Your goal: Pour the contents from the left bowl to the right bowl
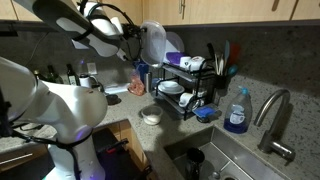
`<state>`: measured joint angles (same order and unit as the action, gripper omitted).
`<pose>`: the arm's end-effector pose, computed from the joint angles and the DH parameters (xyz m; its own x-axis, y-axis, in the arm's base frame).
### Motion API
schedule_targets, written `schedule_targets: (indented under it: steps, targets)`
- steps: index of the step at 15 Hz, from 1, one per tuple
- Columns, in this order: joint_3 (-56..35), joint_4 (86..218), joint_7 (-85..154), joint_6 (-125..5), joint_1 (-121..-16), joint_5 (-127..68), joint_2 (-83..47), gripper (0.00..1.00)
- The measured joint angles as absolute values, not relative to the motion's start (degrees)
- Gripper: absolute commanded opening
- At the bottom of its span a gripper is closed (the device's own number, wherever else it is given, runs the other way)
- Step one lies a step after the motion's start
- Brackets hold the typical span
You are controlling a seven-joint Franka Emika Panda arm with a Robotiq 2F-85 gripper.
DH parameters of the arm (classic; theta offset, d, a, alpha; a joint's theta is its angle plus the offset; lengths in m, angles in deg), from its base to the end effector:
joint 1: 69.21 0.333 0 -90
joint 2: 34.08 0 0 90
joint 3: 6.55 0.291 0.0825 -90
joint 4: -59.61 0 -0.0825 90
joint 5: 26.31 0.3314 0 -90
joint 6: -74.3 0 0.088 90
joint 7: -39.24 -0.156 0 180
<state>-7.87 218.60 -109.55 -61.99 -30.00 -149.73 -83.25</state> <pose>0.2955 0.1827 0.5143 -0.0773 -0.3758 0.9235 0.0831 -0.9255 -0.3696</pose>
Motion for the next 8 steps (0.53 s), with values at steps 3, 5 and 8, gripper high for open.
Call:
schedule_targets:
  steps: [3,5,8]
  targets:
    - [-7.8,218.6,-109.5,-62.0,-30.0,-150.0,-83.2,0.01]
    - [-7.8,218.6,-109.5,-62.0,-30.0,-150.0,-83.2,0.01]
    - [-7.8,218.6,-109.5,-62.0,-30.0,-150.2,-83.2,0.01]
